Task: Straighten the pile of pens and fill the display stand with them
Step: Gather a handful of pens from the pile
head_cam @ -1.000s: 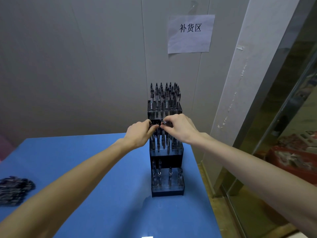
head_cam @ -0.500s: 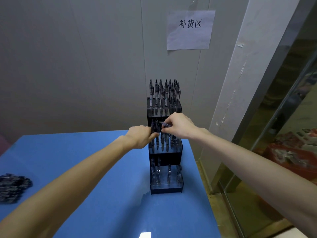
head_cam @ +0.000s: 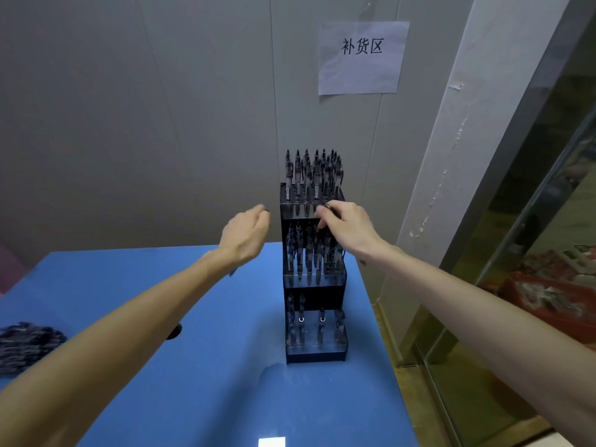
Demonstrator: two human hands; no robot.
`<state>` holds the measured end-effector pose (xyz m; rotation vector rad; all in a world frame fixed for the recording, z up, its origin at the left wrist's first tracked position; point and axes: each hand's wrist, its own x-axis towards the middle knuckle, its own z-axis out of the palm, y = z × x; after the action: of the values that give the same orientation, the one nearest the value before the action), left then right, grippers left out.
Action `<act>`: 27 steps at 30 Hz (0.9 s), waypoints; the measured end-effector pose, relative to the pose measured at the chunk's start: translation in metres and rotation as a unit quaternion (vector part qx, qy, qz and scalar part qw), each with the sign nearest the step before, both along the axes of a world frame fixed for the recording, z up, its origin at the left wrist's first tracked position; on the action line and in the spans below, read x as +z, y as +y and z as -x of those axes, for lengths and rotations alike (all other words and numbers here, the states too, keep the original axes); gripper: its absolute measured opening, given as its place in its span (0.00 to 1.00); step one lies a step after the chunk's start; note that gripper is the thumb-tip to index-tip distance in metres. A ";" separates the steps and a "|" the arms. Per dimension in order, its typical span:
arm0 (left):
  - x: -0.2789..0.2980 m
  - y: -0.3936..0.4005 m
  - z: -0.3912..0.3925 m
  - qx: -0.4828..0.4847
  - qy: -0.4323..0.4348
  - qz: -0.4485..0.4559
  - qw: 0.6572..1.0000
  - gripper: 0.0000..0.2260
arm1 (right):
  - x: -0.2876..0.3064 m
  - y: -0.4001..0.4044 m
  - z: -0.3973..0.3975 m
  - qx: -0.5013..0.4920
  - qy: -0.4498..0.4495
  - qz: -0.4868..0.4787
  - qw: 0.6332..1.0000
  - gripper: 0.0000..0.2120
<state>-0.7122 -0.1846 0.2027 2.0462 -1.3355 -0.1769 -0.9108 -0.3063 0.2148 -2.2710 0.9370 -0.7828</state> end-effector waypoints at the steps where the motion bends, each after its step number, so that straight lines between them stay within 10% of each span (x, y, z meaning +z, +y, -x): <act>1: 0.003 -0.002 0.000 0.002 0.043 0.045 0.998 0.16 | 0.002 -0.001 0.000 -0.006 -0.015 -0.006 1.000 0.18; 5: 0.015 -0.007 0.015 -0.022 0.144 0.151 0.978 0.11 | 0.004 -0.005 -0.002 -0.017 -0.004 0.023 1.000 0.24; 16: -0.003 -0.007 0.037 -0.110 -0.028 0.181 0.977 0.07 | 0.003 -0.008 -0.005 -0.037 -0.160 0.032 0.986 0.08; 27: -0.023 -0.010 0.041 -0.074 -0.015 0.169 0.983 0.04 | -0.005 -0.008 -0.015 -0.059 -0.216 0.071 0.972 0.07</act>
<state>-0.7530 -0.1950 0.1798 1.6742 -1.4285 0.0177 -0.8961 -0.3144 0.2096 -2.0463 0.8320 -1.3686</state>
